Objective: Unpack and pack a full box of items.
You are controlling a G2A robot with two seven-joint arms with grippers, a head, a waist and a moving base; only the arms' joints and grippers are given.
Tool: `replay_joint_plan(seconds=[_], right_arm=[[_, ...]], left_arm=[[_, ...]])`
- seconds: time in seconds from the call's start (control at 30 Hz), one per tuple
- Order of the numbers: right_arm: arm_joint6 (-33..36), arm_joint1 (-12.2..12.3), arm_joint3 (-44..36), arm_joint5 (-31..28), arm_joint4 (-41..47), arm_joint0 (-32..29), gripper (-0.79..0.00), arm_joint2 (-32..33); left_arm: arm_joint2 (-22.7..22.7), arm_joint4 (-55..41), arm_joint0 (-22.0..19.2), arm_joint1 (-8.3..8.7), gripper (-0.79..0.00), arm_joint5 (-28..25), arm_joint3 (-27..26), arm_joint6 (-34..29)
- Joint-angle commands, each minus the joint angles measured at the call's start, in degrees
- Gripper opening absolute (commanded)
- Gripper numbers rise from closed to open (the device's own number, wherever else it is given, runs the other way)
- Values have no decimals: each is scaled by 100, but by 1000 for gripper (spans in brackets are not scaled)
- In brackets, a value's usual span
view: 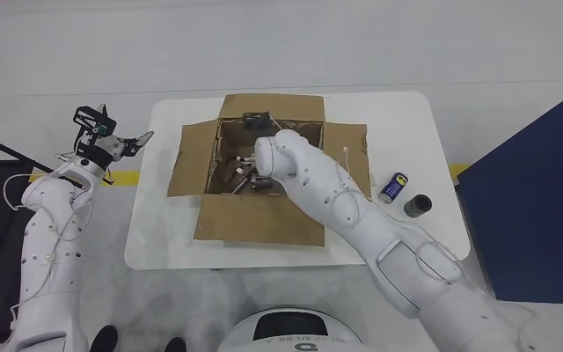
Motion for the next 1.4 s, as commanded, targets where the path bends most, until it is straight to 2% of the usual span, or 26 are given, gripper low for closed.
replay_joint_plan(seconds=[0.0,0.2,0.7,0.77,0.8,0.87,0.9,1.0,1.07,1.2,1.27,1.3,1.33,1.37], right_arm=[[140,41,-75,23,-144,-70,0,22],[336,-6,66,137,-424,-88,0,-138],[105,-495,1364,-222,-13,343,-15,-439],[58,-562,1518,-239,47,385,-92,-461],[38,-593,1602,-235,66,406,-166,-474],[-12,-656,1758,-229,98,447,-191,-498],[-28,-688,1842,-223,117,465,-234,-508],[-80,-781,2083,-274,200,514,-289,-530],[-118,-841,2241,-311,248,552,-388,-542],[-213,-949,2494,-349,336,634,-471,-537],[-296,-985,2575,-358,383,679,-570,-504],[-344,-996,2587,-376,421,702,-708,-471],[-380,-1002,2597,-413,455,716,-785,-440],[-413,-1001,2580,-474,505,734,-785,-392]], left_arm=[[0,0,0,0,0,0,0,0],[0,0,0,0,0,0,0,0],[0,0,0,0,0,0,0,0],[0,0,0,0,0,0,0,0],[0,0,0,0,0,0,0,0],[0,0,0,0,0,0,0,0],[0,0,0,0,0,0,0,0],[0,0,0,0,0,0,0,0],[0,0,0,0,0,0,0,0],[0,0,0,0,0,0,0,0],[0,0,0,0,0,0,0,0],[0,0,0,0,0,0,0,0],[0,0,0,0,0,0,0,0],[0,0,0,0,0,0,0,0]])
